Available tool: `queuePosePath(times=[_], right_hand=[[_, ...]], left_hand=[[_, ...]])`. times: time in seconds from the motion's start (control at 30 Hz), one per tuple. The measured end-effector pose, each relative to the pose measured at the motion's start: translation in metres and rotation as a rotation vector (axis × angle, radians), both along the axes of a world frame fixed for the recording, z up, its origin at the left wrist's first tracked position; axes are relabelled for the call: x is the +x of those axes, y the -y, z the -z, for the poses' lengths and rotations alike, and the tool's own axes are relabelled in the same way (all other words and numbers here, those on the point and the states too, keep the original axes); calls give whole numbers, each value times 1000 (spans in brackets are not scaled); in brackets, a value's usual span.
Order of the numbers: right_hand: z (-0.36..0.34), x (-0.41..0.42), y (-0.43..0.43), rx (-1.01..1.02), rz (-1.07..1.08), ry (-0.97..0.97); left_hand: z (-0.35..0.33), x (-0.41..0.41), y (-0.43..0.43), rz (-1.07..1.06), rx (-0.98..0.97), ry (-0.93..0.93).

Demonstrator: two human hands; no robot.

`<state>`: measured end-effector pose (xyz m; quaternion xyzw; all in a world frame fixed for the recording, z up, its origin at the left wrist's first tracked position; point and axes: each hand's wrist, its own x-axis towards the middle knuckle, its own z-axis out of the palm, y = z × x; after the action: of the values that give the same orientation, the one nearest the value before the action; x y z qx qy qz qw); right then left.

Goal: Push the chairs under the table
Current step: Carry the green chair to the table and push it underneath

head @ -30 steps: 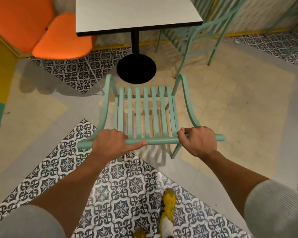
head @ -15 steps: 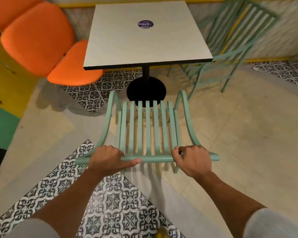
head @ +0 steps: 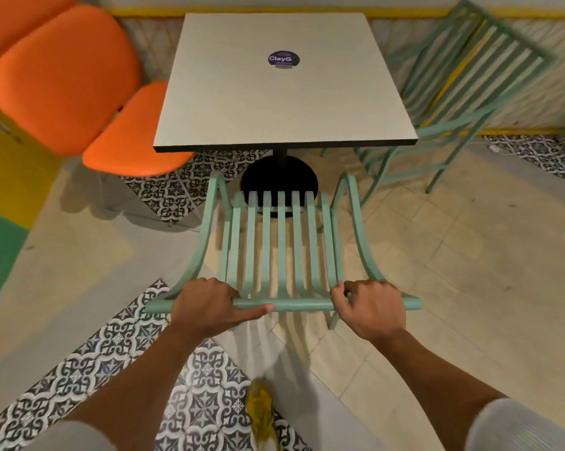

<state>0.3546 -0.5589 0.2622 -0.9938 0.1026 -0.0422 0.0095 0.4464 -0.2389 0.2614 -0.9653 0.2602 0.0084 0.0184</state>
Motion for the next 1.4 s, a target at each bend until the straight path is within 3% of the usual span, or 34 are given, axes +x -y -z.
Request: queuePosePath(times=[0.83, 1.03, 1.3, 1.4], right_hand=[[-9, 143, 42, 2, -10, -95], [-7, 157, 49, -16, -4, -80], [-21, 159, 52, -133, -136, -204], [-19, 157, 51, -131, -81, -249]], left_hand=[[-3, 129, 42, -120, -101, -83], [-6, 141, 51, -93, -80, -79], [-7, 145, 57, -80, -44, -105], [-6, 145, 58, -80, -6, -134]])
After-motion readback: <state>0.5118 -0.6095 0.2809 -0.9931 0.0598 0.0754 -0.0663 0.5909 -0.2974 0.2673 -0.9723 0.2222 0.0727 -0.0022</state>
